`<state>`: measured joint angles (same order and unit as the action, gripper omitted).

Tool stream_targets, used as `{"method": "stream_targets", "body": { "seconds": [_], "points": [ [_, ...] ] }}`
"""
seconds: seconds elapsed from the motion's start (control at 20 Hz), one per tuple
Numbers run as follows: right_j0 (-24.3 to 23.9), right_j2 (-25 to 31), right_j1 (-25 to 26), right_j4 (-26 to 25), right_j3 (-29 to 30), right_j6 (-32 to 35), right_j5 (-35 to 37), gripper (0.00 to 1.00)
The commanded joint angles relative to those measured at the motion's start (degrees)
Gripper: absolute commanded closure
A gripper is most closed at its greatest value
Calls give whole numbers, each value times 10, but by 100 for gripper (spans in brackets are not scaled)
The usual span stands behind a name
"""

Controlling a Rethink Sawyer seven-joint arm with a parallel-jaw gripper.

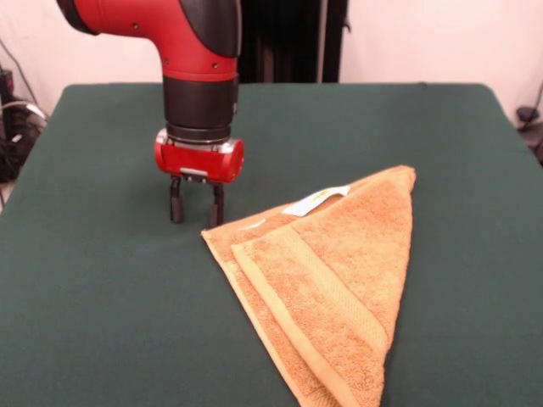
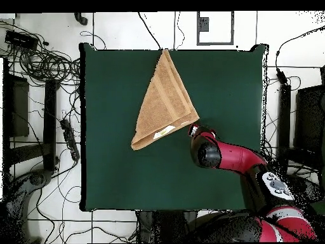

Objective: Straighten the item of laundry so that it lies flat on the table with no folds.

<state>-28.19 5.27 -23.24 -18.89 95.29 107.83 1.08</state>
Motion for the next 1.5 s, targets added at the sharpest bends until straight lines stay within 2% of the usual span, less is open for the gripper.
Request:
{"method": "stream_targets", "body": {
  "seconds": [0.05, 0.15, 0.35, 0.7, 0.85, 1.15, 1.5],
  "points": [
    [24, 54, 104, 6, -23, 70, -26, 0],
    [39, 40, 76, 18, -6, 83, -14, 0],
    [65, 29, -9, 45, 28, 86, 68, 0],
    [84, 28, -64, 67, 43, 79, 130, 0],
    [85, 33, -60, 72, 39, 74, 139, 0],
    [79, 40, -11, 69, 18, 69, 102, 0],
    [74, 45, -8, 68, 19, 68, 93, 0]
  ]
}}
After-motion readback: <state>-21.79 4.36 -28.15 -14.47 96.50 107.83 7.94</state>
